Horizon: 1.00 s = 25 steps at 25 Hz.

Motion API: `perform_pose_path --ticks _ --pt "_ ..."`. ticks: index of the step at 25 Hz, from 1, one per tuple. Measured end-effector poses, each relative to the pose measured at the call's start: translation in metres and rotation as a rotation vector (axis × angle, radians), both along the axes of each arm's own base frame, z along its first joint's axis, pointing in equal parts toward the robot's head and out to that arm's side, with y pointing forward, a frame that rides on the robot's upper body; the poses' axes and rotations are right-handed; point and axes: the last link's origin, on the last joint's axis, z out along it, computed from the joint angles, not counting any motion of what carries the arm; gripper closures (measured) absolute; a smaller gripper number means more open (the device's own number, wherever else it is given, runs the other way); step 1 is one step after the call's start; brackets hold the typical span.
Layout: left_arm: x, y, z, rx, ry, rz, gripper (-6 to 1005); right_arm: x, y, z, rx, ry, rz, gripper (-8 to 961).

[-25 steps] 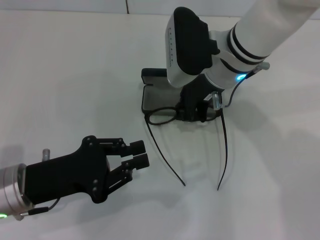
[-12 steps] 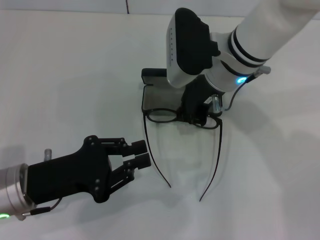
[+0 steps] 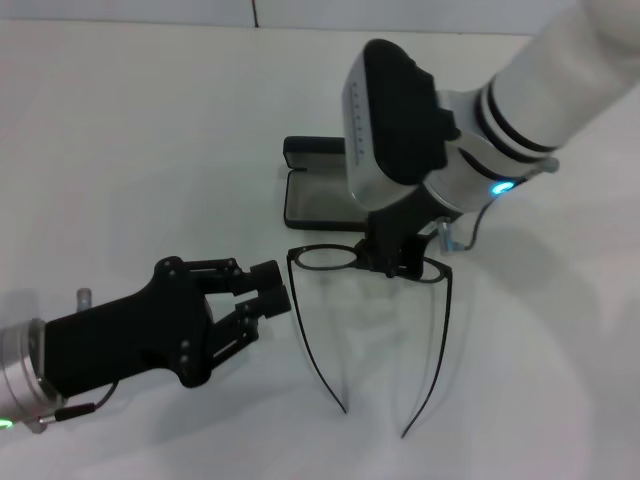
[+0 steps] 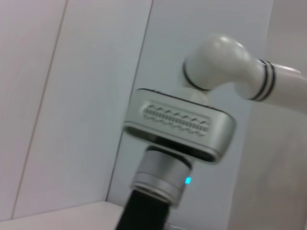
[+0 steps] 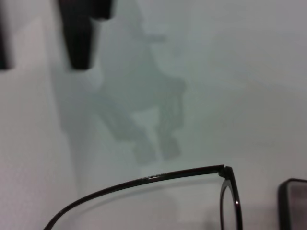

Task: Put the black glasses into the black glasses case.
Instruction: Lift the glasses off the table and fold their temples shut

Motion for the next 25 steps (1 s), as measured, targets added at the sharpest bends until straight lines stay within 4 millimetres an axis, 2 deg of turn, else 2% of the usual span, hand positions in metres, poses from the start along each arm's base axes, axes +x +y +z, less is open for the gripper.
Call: perform_pose_path --ticks 5,10,15,20,25 --pt "0.003 0.002 0.002 0.021 -0.027 0.002 779 0.002 -0.021 0.033 0.084 0.089 -0.008 869" --pt "0.011 0.004 0.009 0.056 -0.097 -0.017 780 0.008 -0.044 0.071 0.172 0.293 -0.026 873" --pt "0.025 0.007 0.016 0.057 -0.169 -0.087 781 0.030 -0.065 0.109 0.195 0.634 -0.071 880" --pt "0.037 0.005 0.020 0.021 -0.229 -0.163 782 0.059 -0.066 0.124 0.158 0.966 -0.151 883" --pt "0.061 0.018 0.017 -0.037 -0.292 -0.248 844 0.098 -0.063 0.135 0.123 1.156 -0.259 883"
